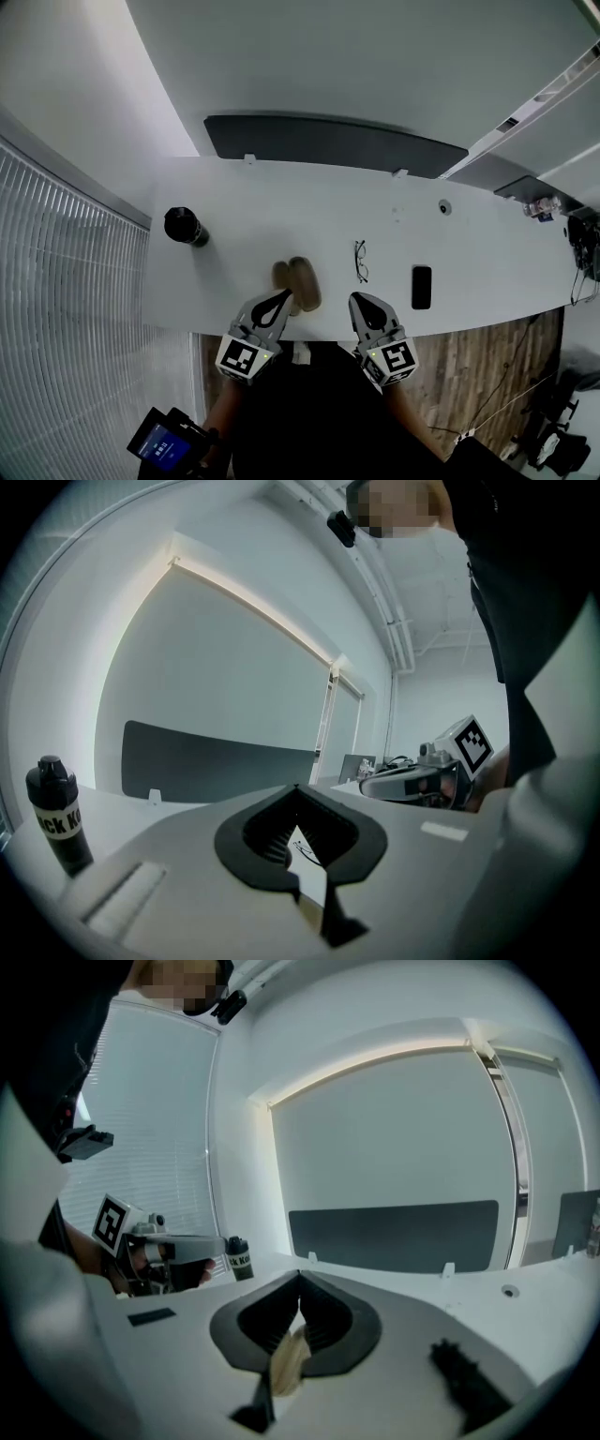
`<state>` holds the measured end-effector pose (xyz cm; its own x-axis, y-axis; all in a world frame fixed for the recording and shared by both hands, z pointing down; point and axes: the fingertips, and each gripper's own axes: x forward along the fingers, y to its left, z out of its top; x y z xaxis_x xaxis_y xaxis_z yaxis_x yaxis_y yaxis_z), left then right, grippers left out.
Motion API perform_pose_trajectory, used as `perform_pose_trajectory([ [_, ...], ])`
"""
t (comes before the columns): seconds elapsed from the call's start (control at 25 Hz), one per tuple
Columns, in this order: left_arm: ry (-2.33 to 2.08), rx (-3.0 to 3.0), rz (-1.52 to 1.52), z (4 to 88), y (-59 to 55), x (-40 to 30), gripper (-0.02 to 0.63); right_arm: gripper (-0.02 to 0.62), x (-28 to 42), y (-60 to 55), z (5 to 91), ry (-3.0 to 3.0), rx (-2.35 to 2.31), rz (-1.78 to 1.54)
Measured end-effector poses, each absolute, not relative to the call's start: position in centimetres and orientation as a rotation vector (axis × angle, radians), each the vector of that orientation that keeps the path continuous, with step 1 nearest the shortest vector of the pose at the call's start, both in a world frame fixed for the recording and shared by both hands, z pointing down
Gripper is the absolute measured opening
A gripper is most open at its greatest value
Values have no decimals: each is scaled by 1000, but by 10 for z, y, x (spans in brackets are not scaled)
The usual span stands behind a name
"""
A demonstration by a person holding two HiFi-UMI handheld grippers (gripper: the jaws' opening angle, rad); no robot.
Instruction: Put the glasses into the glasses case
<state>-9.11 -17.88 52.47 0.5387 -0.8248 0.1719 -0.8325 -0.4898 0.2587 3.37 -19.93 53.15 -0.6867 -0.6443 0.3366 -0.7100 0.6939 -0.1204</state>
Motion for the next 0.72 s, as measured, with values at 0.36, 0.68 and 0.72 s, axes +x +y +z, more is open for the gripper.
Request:
perform_pose_trajectory([
  [0.36, -1480, 2457, 56, 519, -218, -81, 8, 6, 85, -266, 609, -2445, 988, 318],
  [0.68, -1528, 2393, 103, 526, -218, -79, 8, 17, 106, -305, 700, -2209, 977, 451],
  [0.72, -1541, 2386, 106, 526, -218, -80, 8, 38, 107, -307, 708, -2188, 971, 471],
])
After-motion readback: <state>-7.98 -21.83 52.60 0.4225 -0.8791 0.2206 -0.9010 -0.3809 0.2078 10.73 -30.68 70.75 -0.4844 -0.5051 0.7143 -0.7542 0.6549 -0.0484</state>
